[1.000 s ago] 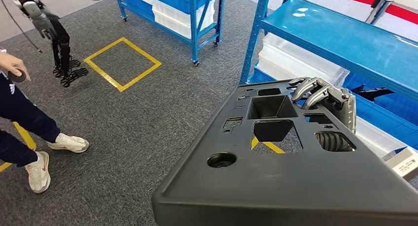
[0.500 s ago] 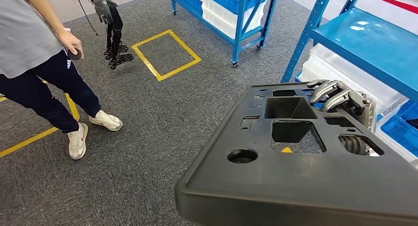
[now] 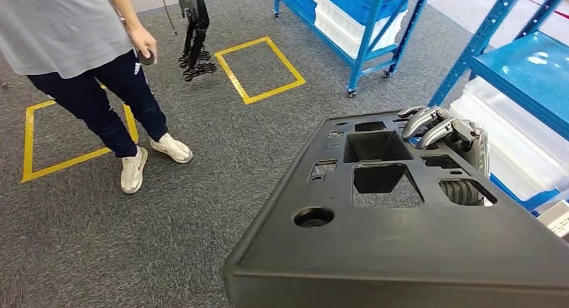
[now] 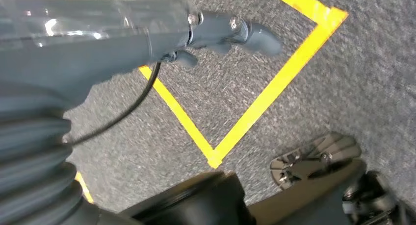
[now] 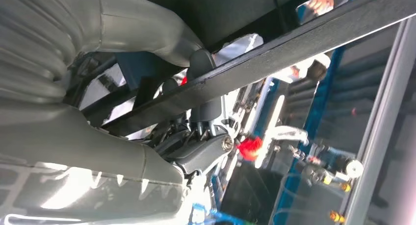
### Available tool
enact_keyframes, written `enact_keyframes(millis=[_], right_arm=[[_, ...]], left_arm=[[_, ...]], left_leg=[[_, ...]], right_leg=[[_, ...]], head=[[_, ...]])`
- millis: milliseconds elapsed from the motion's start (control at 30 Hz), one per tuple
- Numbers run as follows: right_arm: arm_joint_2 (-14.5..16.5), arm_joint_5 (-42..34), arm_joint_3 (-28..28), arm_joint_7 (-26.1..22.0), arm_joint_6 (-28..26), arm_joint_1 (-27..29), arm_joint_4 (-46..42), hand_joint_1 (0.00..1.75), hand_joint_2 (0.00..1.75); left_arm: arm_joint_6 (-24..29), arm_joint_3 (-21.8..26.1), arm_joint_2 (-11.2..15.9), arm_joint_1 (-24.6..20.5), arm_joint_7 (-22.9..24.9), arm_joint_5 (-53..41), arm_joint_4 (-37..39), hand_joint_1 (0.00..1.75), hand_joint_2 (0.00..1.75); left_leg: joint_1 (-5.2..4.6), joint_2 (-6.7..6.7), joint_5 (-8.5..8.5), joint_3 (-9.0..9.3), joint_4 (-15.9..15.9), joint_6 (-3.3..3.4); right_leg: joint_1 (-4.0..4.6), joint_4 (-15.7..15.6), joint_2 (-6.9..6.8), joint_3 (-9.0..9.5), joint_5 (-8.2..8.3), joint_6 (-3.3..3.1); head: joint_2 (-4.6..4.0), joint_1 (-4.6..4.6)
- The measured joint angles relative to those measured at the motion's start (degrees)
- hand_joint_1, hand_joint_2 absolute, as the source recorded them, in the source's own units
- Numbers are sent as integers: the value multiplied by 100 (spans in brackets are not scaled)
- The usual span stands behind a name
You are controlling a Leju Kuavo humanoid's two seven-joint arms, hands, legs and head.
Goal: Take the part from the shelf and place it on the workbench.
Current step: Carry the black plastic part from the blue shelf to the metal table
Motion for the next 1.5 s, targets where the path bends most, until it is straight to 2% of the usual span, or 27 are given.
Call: enact_keyframes(millis=[67, 133, 200, 233, 267, 333, 400, 467, 533, 567, 633, 700, 733, 767, 833, 900, 933, 1000, 1067, 1133, 1167, 1200, 1233, 1300, 1367, 1433, 1500], right_arm=[[2, -1, -7, -4, 1, 4, -1, 175, 175], [2, -3, -21, -8, 1, 24, -2, 175, 175], [2, -4, -31, -6, 3, 53, -2, 175, 175], [2, -5, -33, -5, 4, 63, -2, 175, 175], [3, -5, -34, -4, 4, 67, -2, 175, 175], [4, -6, -39, -5, 5, 68, -2, 175, 175], [4, -7, -49, -4, 8, 71, -2, 175, 175], [9, -7, -53, -3, 11, 72, -3, 175, 175], [19, -7, -51, -4, 13, 65, -3, 175, 175], [23, -7, -50, -7, 14, 60, -4, 175, 175], [33, -6, -50, -11, 14, 59, -4, 175, 175], [43, -5, -45, -12, 15, 61, -4, 175, 175], [49, -4, -42, -12, 16, 60, -4, 175, 175], [57, -4, -37, -12, 16, 59, -4, 175, 175], [69, -5, -32, -13, 16, 58, -4, 175, 175], [76, -5, -34, -15, 16, 58, -4, 175, 175], [77, -6, -35, -15, 16, 59, -4, 175, 175], [81, -5, -33, -14, 17, 61, -4, 175, 175], [88, -6, -35, -17, 18, 62, -4, 175, 175], [91, -7, -44, -20, 17, 69, -4, 175, 175], [91, -7, -48, -19, 17, 76, -4, 175, 175], [91, -7, -50, -17, 17, 84, -4, 175, 175], [91, -7, -52, -17, 17, 88, -4, 175, 175], [91, -7, -60, -16, 17, 86, -4, 175, 175], [91, -8, -73, -16, 17, 81, -4, 175, 175], [92, -10, -85, -8, 20, 74, -4, 175, 175], [96, -12, -86, -1, 30, 64, -4, 175, 175]], left_arm=[[-1, 0, -3, -11, -2, -1, -1, 0, 175], [-1, 1, -4, -23, -3, -3, -1, 0, 175], [0, 2, -4, -27, -3, -4, -2, 0, 175], [-1, 4, -4, -28, -3, -4, -2, 0, 175], [0, 5, -4, -33, -3, -4, -3, 0, 175], [0, 7, -4, -48, -2, -4, -3, 0, 175], [0, 8, -4, -68, -1, -5, -4, 0, 175], [1, 11, -4, -77, -2, -6, -5, 0, 175], [2, 15, -3, -72, 1, -8, -4, 0, 175], [1, 15, -2, -69, 2, -9, -3, 0, 175], [-2, 15, -3, -76, -2, -11, -4, 0, 175], [-3, 15, -5, -100, -9, -10, -5, 0, 175], [-3, 15, -6, -103, -7, -11, -5, 0, 175], [-2, 15, -6, -97, -3, -13, -5, 0, 175], [1, 15, -7, -65, 7, -20, -4, 0, 175], [4, 16, -6, -34, 13, -26, -2, 0, 175], [4, 16, -5, -23, 14, -28, -1, 0, 175], [4, 17, -4, -16, 11, -28, -2, 0, 175], [4, 17, -3, -20, 7, -28, -4, 0, 175], [5, 17, -3, -26, 5, -28, -4, 0, 175], [5, 17, -3, -27, 5, -28, -4, 0, 175], [6, 17, -4, -27, 4, -28, -3, 0, 175], [6, 17, -4, -28, 3, -28, -3, 0, 175], [5, 17, -4, -39, 1, -28, -4, 0, 175], [4, 17, -4, -58, 0, -34, -5, 0, 175], [4, 17, -4, -74, -1, -41, -5, 0, 175], [6, 18, -4, -77, -4, -44, -5, 0, 175]], left_leg=[[28, -155, 35, 11, -36, 64], [44, -308, 54, 5, -42, 98], [50, -471, 62, 4, -41, 110], [57, -555, 65, 8, -40, 110], [69, -638, 67, 16, -39, 108], [90, -789, 75, 12, -31, 81], [102, -916, 109, -52, -26, 13], [116, -1032, 168, -120, -55, -80], [107, -886, 108, -169, 32, -137], [94, -728, -18, -249, 238, -148], [78, -442, -391, -548, 969, -156], [84, -373, -613, -800, 1612, -164], [92, -356, -568, -771, 1619, -166], [105, -317, -432, -639, 1411, -168], [110, -89, -79, -216, 606, -172], [77, 98, 37, 12, 84, -145], [45, 95, 15, 20, 14, -124], [20, -49, 23, 15, -30, -53], [28, -188, 47, 31, -59, 16], [41, -318, 67, 35, -77, 69], [42, -390, 73, 33, -80, 86], [41, -464, 77, 34, -82, 93], [42, -543, 79, 38, -83, 96], [59, -709, 80, 55, -81, 95], [72, -859, 88, 43, -70, 74], [76, -982, 126, -26, -70, 16], [86, -1053, 158, -72, -89, -52]], right_leg=[[-15, 329, 247, -131, -243, 19], [-22, 1095, 515, -487, -600, 21], [-24, 1630, 578, -771, -702, 26], [-30, 1583, 592, -770, -587, 30], [-41, 1322, 628, -667, -383, 35], [-86, 562, 889, -345, 27, 53], [-112, 89, 1119, -144, 125, 58], [-102, -10, 1065, -100, 79, 30], [-116, -37, 917, -75, 103, -24], [-123, -55, 835, -59, 112, -57], [-103, -66, 680, -41, 111, -101], [-82, -65, 509, -35, 104, -115], [-80, -65, 435, -27, 98, -117], [-82, -63, 363, -13, 88, -112], [-74, -54, 268, 23, 56, -80], [-44, -39, 197, 27, 37, -38], [-33, -40, 148, 26, 38, -22], [-54, -48, 68, 39, 14, 9], [-75, 193, 234, -50, -182, 30], [-68, 933, 495, -396, -549, 29], [-58, 1356, 555, -610, -697, 25], [-51, 1638, 582, -765, -747, 20], [-47, 1701, 598, -821, -681, 15], [-51, 1144, 705, -611, -254, 6], [-70, 366, 986, -284, 115, 6], [-78, 24, 1125, -138, 155, 8], [-86, -42, 1004, -101, 130, -15]], head=[[0, 35], [0, 115], [0, 174], [0, 188], [0, 199], [0, 232], [0, 250], [0, 227], [0, 156], [0, 107], [0, 25], [0, -1], [0, -9], [0, -16], [0, -29], [0, -32], [0, -26], [0, -9], [0, 13], [0, 81], [0, 120], [0, 151], [0, 169], [0, 198], [0, 234], [0, 248], [0, 218]])
